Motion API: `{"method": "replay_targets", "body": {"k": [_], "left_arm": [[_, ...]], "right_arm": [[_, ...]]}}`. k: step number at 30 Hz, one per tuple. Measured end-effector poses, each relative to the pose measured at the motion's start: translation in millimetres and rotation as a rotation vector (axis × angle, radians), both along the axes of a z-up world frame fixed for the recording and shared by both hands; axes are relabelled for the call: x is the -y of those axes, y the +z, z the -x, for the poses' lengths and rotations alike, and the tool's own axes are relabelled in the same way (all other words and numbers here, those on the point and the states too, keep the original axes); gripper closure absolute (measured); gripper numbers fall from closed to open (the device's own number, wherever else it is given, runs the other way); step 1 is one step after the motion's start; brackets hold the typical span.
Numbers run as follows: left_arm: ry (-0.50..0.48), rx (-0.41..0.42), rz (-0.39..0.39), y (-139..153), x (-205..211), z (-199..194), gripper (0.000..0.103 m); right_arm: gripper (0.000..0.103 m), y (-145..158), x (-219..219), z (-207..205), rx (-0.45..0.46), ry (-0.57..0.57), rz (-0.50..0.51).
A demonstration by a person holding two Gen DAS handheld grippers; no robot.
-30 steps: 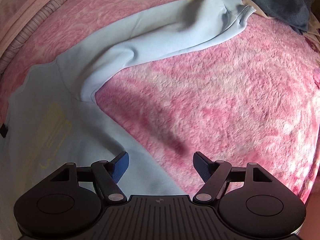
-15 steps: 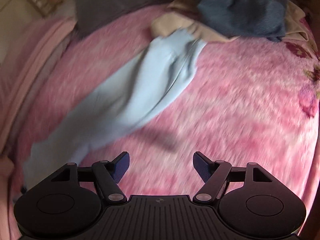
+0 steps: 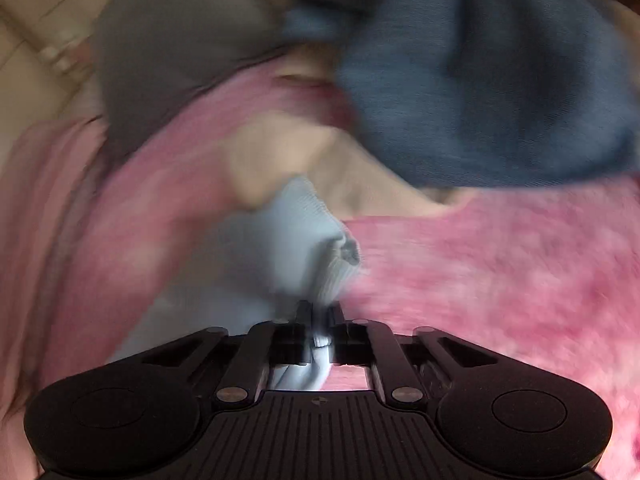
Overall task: Fold clothes
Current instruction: 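Grasp the other sleeve cuff with the right tool and pull it out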
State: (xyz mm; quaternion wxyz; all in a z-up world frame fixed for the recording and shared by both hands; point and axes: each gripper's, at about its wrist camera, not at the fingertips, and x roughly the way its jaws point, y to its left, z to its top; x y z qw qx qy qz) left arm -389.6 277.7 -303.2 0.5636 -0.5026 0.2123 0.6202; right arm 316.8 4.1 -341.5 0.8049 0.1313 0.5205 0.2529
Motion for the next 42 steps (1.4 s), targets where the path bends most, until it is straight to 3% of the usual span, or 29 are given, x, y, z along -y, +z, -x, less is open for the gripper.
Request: {"method": "replay_targets", "body": {"k": [3,5,8,10,12,14,16,19,23,26,29,30,31,32,37,39,42], "left_arm": [[-0.027,0.003,-0.002,5,5,0,0.093],[-0.045,-0.014,0.005,6,8,2,0.093],[-0.066,-0.042,0.032,0,13,8,0.093],[-0.07,-0.05,0.048,-2,16,17,0.09],[-0.072,-0.047,0.052,-1,18,30,0.083],[-0.086,-0.043,0.061,-1,20,45,0.077],[-0.109,-0.032,0.076,-3,24,60,0.076],[-0.16,0.011,0.12,-13,33,78,0.075],[-0.206,0.11,0.183,-28,51,95,0.07],[-0.19,0.199,0.242,-45,65,106,0.069],[-0.23,0.239,0.242,-51,72,106,0.07],[-0.252,0.248,0.239,-51,72,105,0.072],[-0.274,0.258,0.236,-52,73,103,0.078],[-0.296,0.268,0.233,-52,74,102,0.1],[-0.373,0.361,0.127,-22,79,121,0.101],[-0.41,0.329,0.115,-20,86,127,0.1],[-0.491,0.206,0.147,-37,98,109,0.1]], "right_arm": [[0.098,38,8,5,0.175,0.04,-0.043],[0.098,44,12,2,0.214,0.053,-0.042],[0.098,12,2,-5,0.072,0.056,0.075],[0.091,-5,2,-4,0.012,0.015,0.107],[0.06,1,9,4,-0.006,-0.038,0.073],[0.039,11,20,20,-0.03,-0.046,0.05],[0.038,18,32,42,-0.056,0.003,0.012],[0.039,18,45,96,-0.181,0.179,-0.027],[0.039,13,57,181,-0.347,0.42,-0.072],[0.039,0,60,229,-0.419,0.502,-0.068],[0.039,-11,59,258,-0.416,0.506,-0.045],[0.043,-11,57,262,-0.407,0.504,-0.051],[0.062,-11,54,266,-0.406,0.505,-0.053],[0.098,-10,52,268,-0.41,0.518,-0.051],[0.099,25,60,277,-0.284,0.599,-0.076],[0.099,37,70,280,-0.255,0.598,-0.078],[0.099,17,75,290,-0.226,0.585,0.061]]}}
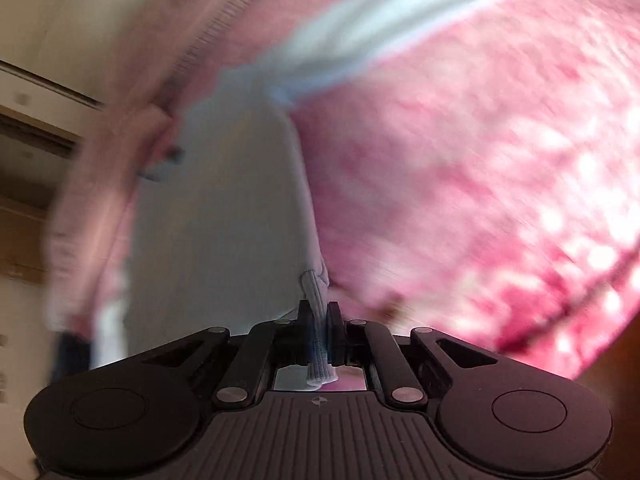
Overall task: Fold clothes
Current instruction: 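Grasp the other sleeve cuff with the right tool and pull it out, then release the sleeve cuffs and open both tools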
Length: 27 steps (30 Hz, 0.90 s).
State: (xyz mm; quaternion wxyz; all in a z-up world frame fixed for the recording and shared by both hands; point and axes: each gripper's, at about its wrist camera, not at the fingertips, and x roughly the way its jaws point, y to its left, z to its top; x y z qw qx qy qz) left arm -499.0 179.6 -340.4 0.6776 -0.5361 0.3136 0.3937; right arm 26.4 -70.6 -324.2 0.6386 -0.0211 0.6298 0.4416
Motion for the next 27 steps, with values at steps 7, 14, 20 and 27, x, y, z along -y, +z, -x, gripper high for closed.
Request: {"method": "replay_targets", "body": {"k": [7,14,20,27], "left_arm": [[-0.005,-0.193,-0.134,20,20,-13,0.095],[-0.084,-0.191,-0.291,35,23,-51,0.094],[-0.116,-0.256,-0.222,-1,50,-65,0.094],[-0.02,-0.417,-0.057,26,101,-48,0.094]], "right_arm": [[0.068,16,-17,43,0.336,0.079,0.198],[0.064,24,-39,92,0.627,0.283,0.095],[0.065,-29,-27,119,0.68,0.481,0.13],[0.064,-34,28,94,0.481,0.489,0.318]]}}
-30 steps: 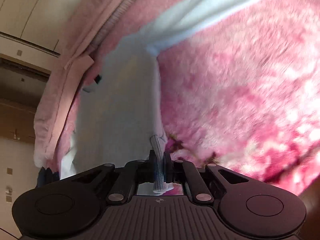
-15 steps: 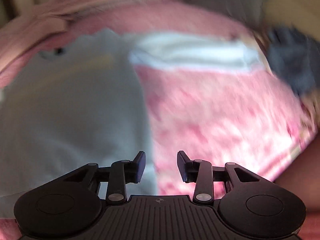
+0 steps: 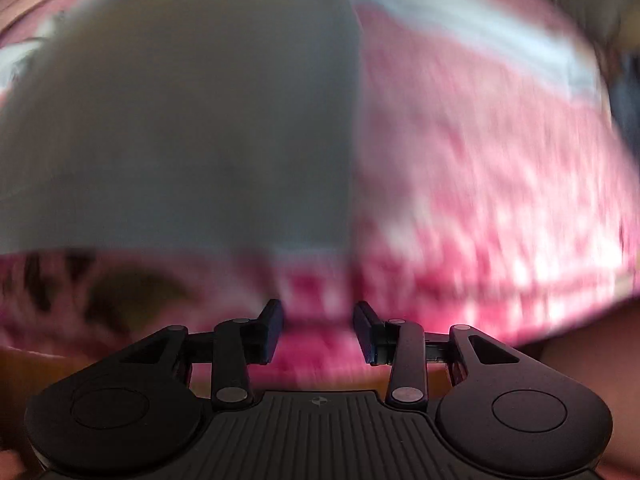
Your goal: Fold clothes
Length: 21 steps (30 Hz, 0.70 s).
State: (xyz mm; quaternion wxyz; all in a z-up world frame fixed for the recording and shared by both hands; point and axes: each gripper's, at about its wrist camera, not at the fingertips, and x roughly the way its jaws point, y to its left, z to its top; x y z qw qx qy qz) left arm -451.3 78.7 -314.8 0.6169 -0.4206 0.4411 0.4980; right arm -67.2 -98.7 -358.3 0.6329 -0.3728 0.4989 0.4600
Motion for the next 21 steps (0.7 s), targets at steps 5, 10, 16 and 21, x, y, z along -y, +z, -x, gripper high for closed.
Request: {"method": "replay_targets", "body": {"k": [5,10,16,21], "left_arm": [[0.038,0.025,-0.06,65,45,-30,0.092],[0.044,0.08,-0.125,129,77,-75,0.077],[0.028,0.085,-0.208,185,115,-101,0.071],[0.033,0.061,-0.239,213,139,-108,0.063]], "right_arm": [[0.064,43,21,-22,-0.088,0.027,-0.037],[0.042,112,22,-32,-0.103,0.111,-0.119],[0.024,191,30,-30,-0.091,0.19,-0.228],[0.024,230,43,-24,-0.111,0.229,-0.244]]}}
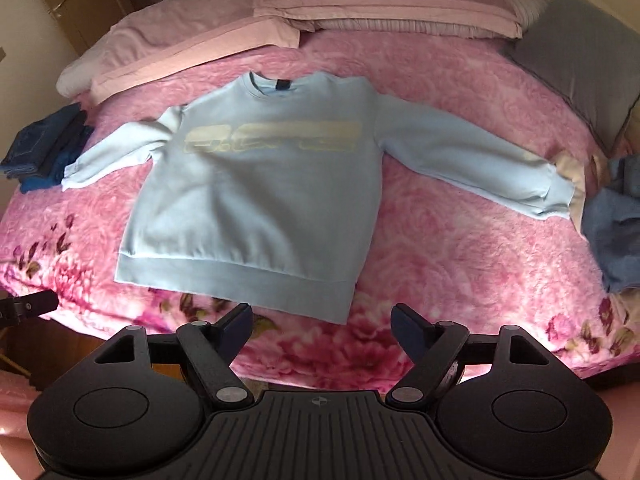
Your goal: Fold clothes
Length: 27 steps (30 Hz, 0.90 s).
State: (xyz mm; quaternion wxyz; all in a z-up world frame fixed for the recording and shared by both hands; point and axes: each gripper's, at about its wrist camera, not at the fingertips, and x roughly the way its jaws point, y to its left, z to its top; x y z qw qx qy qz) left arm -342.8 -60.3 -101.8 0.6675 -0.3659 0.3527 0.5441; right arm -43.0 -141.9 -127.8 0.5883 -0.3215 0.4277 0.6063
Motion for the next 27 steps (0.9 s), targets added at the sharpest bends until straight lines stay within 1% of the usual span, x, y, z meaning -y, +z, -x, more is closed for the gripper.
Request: {"method": "replay_targets", "body": {"k": [3,7,11,18,27], "left_arm": [[-0.001,-0.015,-0.011,9,9,-3,0.063],[-0.001,-0.033,-0.018,19,16,-6,0.062],[-0.005,-0.046,-0.024,24,22,-4,0.059],[-0.015,-0.075,-0.044,36,32,-4,0.058],[-0.008,-0.086,-0.052,40,44,-3,0.057]], "right_arm": [[0.024,9,7,3,0.005,0.022,0.008],[0.024,10,14,2,-0.008,0.019,0.022],[0.024,14,22,1,-0.016,0.016,0.035],[0.024,17,30,3,-0.019,0.011,0.05],[0.024,18,38,9,-0.008,0.037,0.06]]}}
